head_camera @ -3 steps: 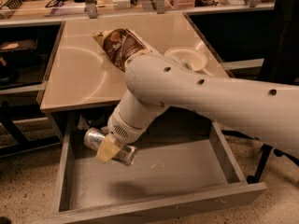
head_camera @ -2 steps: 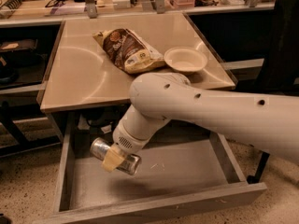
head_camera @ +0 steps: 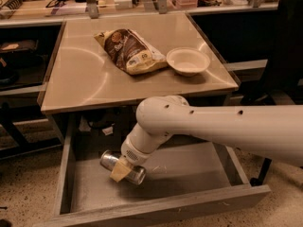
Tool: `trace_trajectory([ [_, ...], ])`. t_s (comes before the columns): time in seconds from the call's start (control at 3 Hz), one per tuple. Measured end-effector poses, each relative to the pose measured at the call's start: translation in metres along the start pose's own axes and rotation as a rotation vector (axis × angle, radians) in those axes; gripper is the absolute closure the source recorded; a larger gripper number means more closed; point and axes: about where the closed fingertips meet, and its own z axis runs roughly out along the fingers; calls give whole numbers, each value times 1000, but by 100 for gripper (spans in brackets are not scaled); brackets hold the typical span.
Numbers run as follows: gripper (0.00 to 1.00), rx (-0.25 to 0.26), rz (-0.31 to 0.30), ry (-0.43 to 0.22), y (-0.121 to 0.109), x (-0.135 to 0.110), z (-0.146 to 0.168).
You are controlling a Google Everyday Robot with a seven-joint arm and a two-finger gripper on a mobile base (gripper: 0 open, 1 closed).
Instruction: Place redbull can into top drawer
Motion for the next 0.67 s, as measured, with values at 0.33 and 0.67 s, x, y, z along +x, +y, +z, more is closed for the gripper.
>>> trace_trajectory([
  [0.33, 100, 0, 13, -8, -17, 7, 25],
  [0.67, 100, 1, 24, -18, -29, 11, 42],
])
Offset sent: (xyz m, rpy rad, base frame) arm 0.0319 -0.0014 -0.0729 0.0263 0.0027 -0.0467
